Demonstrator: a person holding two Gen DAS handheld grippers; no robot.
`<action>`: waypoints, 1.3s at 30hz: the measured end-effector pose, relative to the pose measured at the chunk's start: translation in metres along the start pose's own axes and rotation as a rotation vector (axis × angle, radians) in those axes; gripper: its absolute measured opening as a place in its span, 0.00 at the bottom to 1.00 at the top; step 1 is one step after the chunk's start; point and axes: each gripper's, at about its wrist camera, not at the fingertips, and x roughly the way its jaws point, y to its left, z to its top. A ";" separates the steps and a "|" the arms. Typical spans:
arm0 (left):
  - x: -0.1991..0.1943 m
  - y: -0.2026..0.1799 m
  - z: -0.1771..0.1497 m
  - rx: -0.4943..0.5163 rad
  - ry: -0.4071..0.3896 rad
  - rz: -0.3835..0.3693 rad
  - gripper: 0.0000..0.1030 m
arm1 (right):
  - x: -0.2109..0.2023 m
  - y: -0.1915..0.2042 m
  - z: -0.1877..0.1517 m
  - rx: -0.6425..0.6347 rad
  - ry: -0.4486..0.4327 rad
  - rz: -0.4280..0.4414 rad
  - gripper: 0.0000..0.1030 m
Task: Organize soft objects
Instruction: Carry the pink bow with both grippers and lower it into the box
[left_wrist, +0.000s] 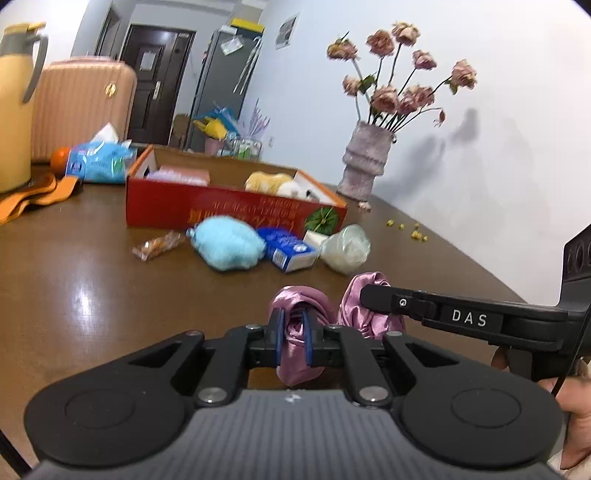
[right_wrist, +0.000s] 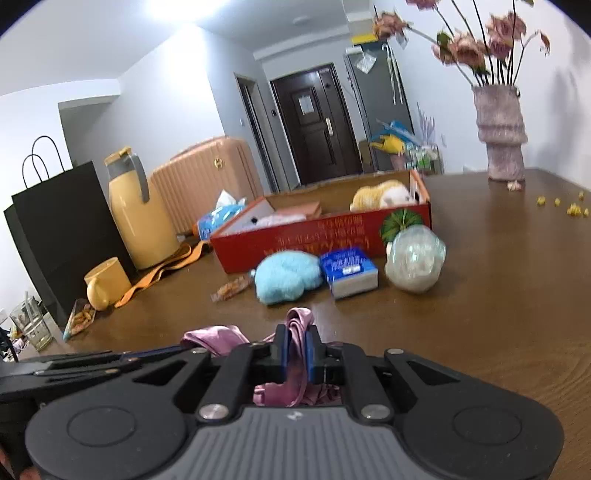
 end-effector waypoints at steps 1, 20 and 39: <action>0.000 -0.001 0.004 0.005 -0.008 -0.001 0.11 | -0.001 0.000 0.003 -0.003 -0.007 0.001 0.09; 0.193 0.065 0.224 0.065 -0.003 0.073 0.10 | 0.211 -0.042 0.230 -0.018 0.064 0.001 0.08; 0.321 0.123 0.240 0.006 0.179 0.183 0.35 | 0.364 -0.110 0.235 0.312 0.268 -0.054 0.35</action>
